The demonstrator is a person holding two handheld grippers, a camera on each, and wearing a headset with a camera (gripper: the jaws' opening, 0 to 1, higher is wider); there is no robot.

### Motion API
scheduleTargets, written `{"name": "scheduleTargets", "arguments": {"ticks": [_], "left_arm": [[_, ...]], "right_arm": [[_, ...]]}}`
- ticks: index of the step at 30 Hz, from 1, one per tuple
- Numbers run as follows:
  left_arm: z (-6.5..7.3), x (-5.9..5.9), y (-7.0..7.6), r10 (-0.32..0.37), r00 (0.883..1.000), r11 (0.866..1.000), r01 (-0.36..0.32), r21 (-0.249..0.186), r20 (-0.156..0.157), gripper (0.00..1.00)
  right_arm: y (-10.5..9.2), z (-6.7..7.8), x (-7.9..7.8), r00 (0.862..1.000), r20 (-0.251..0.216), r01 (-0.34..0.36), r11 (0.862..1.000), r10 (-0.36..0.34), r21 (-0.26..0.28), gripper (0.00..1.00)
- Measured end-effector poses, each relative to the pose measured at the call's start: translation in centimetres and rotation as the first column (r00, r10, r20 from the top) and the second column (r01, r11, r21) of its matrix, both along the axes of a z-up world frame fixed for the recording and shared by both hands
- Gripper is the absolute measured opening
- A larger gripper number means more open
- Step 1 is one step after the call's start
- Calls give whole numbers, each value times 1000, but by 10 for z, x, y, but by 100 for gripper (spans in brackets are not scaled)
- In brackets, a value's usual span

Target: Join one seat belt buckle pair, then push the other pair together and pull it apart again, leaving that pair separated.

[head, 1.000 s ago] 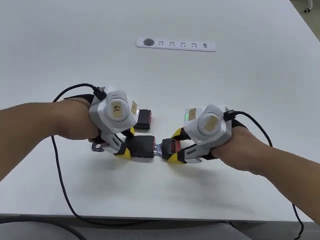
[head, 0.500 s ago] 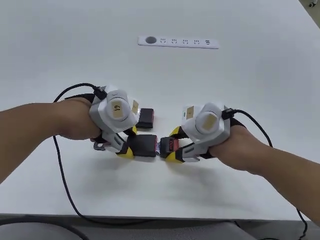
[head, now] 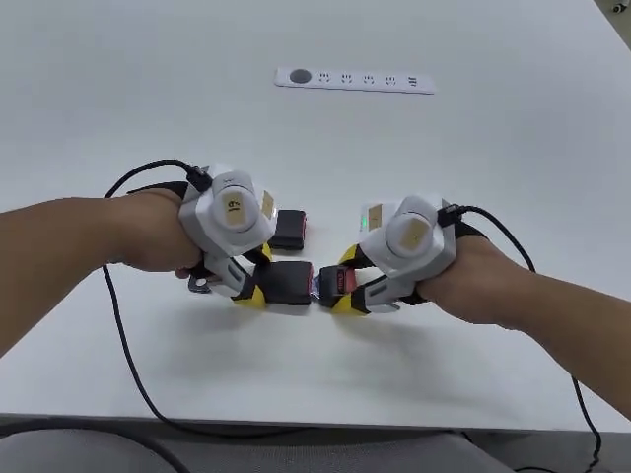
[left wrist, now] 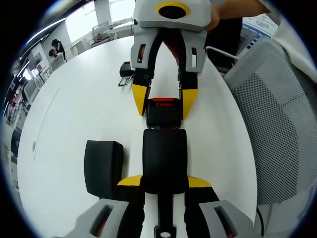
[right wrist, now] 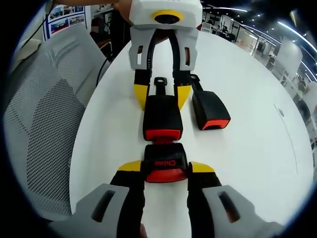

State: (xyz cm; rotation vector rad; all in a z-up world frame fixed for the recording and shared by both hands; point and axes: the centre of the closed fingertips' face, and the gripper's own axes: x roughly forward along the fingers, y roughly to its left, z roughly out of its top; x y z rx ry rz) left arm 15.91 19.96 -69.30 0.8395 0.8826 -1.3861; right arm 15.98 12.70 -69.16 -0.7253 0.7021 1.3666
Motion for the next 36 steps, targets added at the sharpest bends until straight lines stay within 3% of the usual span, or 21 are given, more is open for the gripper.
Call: {"name": "scheduleTargets", "arguments": {"ticks": [24,29,36], "left_arm": [[-2,3,3,37,999,999,-37,-27,6,30],[-1,2,0,51,999,999,-51,12,5,31],[-1,2,2,49,999,999,-49,14,12,32]], "right_arm": [[-1,-2,2,1000,-1,29,1000,-29,0,31],[0,-2,2,999,-22,40,999,-40,-6,32],[1,0,-1,998,-26,53,999,-53,-11,33]]}}
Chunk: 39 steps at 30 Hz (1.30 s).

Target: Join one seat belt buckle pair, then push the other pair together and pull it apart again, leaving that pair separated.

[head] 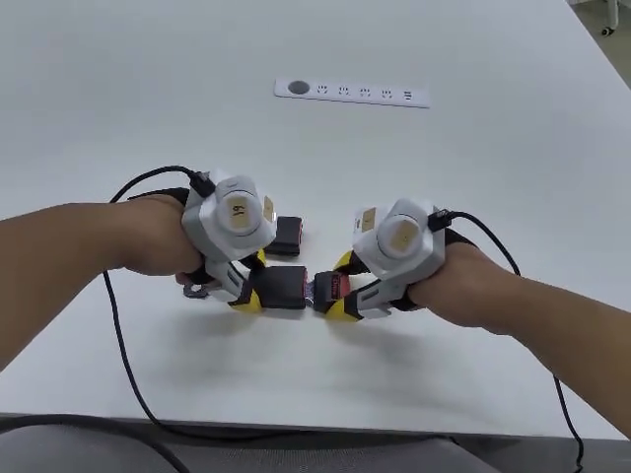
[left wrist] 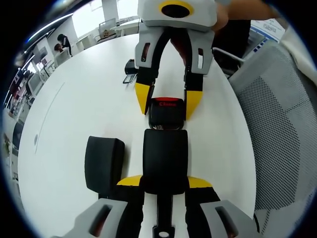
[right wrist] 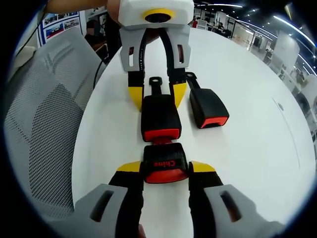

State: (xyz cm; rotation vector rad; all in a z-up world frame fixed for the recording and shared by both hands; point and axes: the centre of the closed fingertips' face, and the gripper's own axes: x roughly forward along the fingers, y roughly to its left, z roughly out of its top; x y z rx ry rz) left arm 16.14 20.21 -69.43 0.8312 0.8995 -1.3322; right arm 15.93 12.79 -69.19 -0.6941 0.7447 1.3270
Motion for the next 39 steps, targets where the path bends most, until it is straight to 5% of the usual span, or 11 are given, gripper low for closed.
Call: {"name": "scheduleTargets", "arguments": {"ticks": [3,11,17,23,27,39], "left_arm": [[-1,0,1,46,999,999,-46,-3,-14,32],[3,-2,2,72,997,997,-72,6,13,33],[26,0,-4,107,994,993,-105,-55,28,34],[53,11,-11,97,992,992,-90,-89,83,34],[58,20,-13,100,987,992,-90,-84,127,34],[49,45,5,155,977,986,-143,-90,147,35]], "right_arm": [[2,0,0,1000,5,1,1000,-1,3,34],[5,9,-4,1000,20,-11,1000,11,23,34],[10,23,-2,999,40,-28,999,27,46,34],[13,40,1,997,65,-46,997,42,59,33],[11,44,7,996,80,-47,998,43,50,33],[-31,46,33,993,118,-16,1000,15,7,32]]}}
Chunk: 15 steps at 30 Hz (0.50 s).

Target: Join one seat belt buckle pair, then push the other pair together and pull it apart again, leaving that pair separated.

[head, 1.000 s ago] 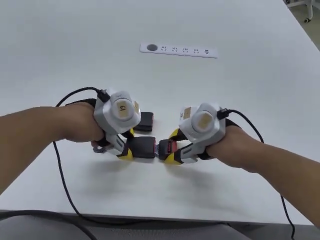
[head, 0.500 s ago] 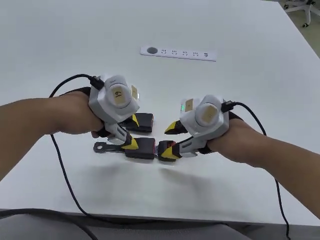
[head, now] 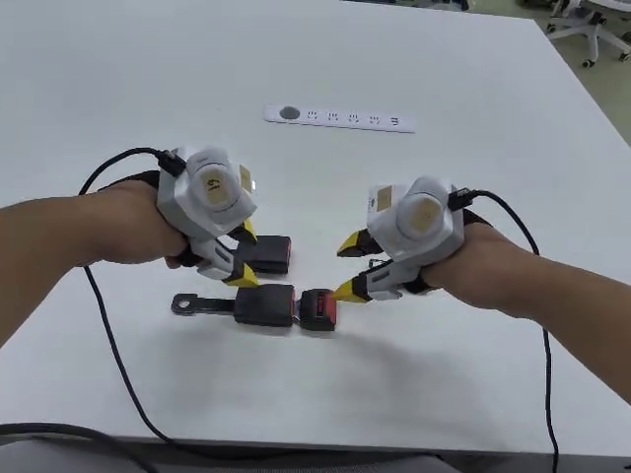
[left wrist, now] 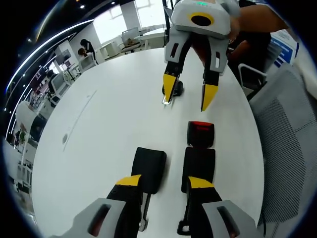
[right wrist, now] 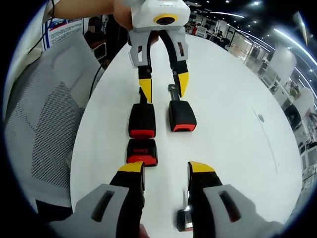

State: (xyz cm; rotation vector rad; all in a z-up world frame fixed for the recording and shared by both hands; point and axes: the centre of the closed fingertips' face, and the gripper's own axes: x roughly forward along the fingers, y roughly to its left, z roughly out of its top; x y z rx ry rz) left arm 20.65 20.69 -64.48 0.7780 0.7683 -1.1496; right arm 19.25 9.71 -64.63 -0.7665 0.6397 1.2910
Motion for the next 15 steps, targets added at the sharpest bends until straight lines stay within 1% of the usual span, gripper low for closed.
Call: {"name": "scheduleTargets", "arguments": {"ticks": [2,4,5,6,8,9,13,15], "left_arm": [[-2,3,3,6,1000,1000,-6,1,-2,36],[-6,9,7,10,1000,1000,-10,-3,-7,36],[-8,12,9,14,1000,1000,-15,-5,-9,36],[-9,13,9,16,1000,1000,-16,-5,-10,36],[-10,16,10,15,1000,1000,-16,-5,-9,37],[-13,20,12,14,1000,1000,-14,-9,-12,37],[-14,18,9,-10,1000,1000,10,-23,-26,38],[-20,22,12,-21,999,1000,21,-20,-33,38]], "right_arm": [[-11,-1,2,1000,4,10,1000,-10,-12,32],[-24,-4,9,1000,5,26,999,-26,-28,32],[-31,-7,11,999,2,36,999,-36,-38,32],[-34,-8,12,999,2,39,998,-39,-43,32],[-48,-13,19,999,8,54,996,-54,-67,33],[-55,-14,20,998,-1,61,996,-61,-72,32],[-71,-15,29,997,1,82,994,-82,-79,31],[-79,-16,35,995,-1,97,992,-97,-80,31]]}}
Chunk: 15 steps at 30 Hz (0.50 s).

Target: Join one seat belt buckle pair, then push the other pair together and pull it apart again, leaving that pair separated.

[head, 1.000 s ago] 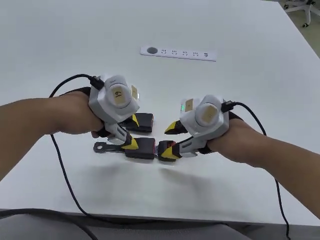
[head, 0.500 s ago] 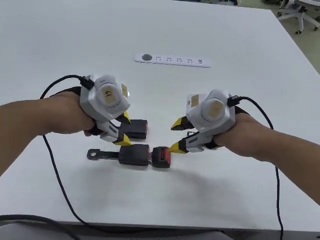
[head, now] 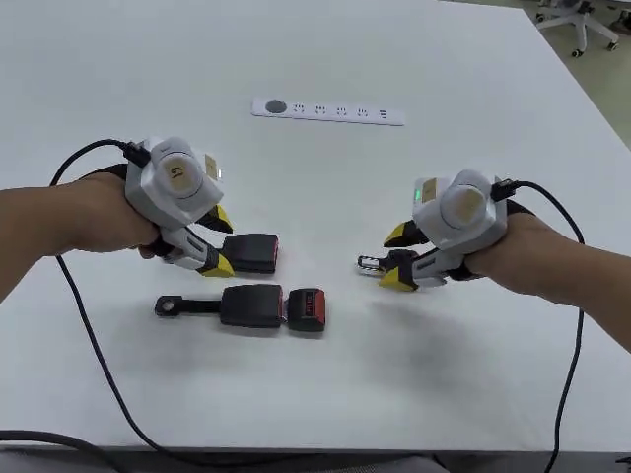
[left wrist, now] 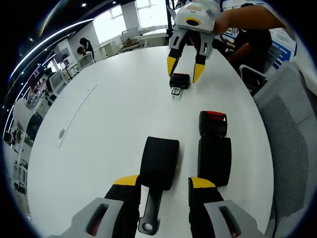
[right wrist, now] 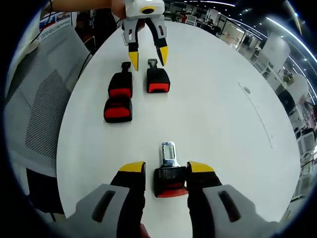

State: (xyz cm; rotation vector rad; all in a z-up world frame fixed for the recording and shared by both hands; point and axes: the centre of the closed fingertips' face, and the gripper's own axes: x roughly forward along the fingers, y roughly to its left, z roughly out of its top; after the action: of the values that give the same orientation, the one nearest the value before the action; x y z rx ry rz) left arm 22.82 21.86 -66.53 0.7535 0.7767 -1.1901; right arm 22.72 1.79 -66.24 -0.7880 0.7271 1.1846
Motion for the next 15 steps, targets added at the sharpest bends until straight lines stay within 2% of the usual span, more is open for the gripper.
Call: {"name": "scheduleTargets", "arguments": {"ticks": [4,8,15], "left_arm": [[0,1,-6,-15,1000,1000,15,-2,-1,39],[-5,9,-8,-28,1000,1000,28,1,-6,39],[-10,16,-12,-51,999,999,51,3,-19,38]], "right_arm": [[-15,-3,6,1000,-7,17,1000,-17,-15,31],[-22,-10,7,999,-23,22,999,-23,-28,31],[-22,-19,2,999,-51,-7,999,5,-40,31]]}}
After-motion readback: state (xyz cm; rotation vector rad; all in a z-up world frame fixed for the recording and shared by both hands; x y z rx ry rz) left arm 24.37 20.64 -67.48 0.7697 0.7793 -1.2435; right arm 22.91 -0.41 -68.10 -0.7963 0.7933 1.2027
